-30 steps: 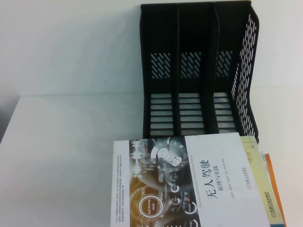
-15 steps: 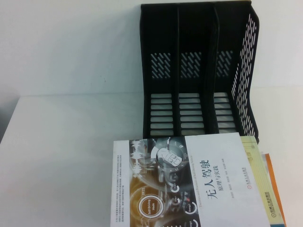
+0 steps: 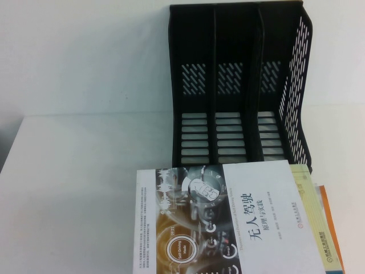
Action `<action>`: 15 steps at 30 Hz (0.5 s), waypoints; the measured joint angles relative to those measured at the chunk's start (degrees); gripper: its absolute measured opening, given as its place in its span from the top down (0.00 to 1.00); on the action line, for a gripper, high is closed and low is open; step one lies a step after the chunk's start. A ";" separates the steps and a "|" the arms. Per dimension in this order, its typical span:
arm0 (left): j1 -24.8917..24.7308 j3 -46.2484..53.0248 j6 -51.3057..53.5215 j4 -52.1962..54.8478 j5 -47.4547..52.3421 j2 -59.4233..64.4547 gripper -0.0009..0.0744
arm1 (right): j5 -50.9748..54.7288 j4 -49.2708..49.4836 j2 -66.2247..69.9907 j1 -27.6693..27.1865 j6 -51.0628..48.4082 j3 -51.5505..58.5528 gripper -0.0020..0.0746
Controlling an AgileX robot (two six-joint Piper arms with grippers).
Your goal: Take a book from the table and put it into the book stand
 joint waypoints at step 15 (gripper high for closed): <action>0.00 -20.84 -3.45 4.80 40.60 9.73 0.99 | 30.18 35.17 20.68 0.00 -45.81 -21.60 0.98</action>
